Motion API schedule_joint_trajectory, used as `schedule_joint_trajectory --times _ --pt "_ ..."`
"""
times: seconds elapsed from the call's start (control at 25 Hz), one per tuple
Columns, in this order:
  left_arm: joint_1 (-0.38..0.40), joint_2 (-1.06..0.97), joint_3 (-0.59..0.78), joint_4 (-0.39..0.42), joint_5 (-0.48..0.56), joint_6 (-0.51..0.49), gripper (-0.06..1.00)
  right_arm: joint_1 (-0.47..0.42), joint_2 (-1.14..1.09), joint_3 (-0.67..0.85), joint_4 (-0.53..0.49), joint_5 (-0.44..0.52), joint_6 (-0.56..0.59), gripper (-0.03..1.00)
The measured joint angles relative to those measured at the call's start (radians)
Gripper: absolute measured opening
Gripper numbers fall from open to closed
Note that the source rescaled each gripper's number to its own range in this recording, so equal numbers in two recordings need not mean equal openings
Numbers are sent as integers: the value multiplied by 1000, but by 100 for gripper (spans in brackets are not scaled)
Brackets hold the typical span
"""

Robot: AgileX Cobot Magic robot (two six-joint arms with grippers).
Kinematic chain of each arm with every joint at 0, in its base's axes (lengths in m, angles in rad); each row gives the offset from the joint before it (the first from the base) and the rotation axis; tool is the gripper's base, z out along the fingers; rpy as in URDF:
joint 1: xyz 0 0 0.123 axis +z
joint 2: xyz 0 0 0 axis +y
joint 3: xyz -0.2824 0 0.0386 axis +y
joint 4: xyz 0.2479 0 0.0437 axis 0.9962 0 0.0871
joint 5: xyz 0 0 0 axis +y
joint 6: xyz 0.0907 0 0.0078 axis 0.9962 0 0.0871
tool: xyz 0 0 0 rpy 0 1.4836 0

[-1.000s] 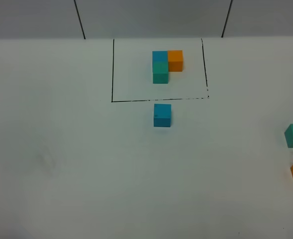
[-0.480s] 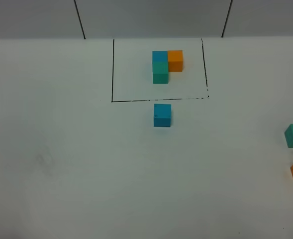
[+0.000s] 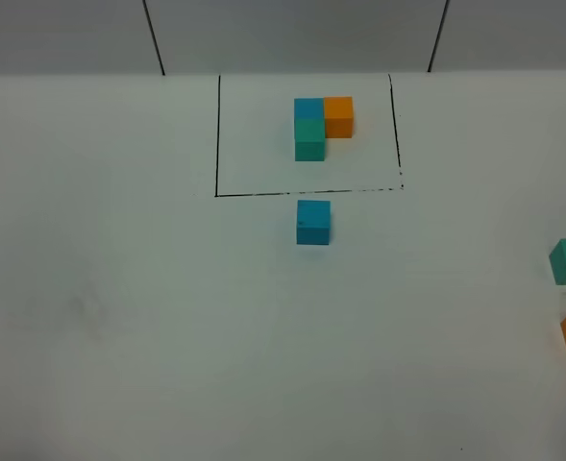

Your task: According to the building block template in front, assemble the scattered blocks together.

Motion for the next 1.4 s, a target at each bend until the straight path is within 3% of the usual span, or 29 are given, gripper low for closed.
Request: schedule_joint_trajectory --times 0.16,0.52,0.72,0.92,1.4 --pt "0 0 0 0 0 0 68 0 251 -15 -18 -54 5 99" --pt "0 0 0 0 0 0 68 -2 758 -174 -143 -106 -12 100" --pt "0 0 0 0 0 0 68 -60 996 -287 -94 -118 -83 100" --pt "0 0 0 0 0 0 68 -107 1124 -307 -16 -159 -153 100" --pt "0 0 0 0 0 -1 68 -111 1322 -318 22 -338 -256 100"
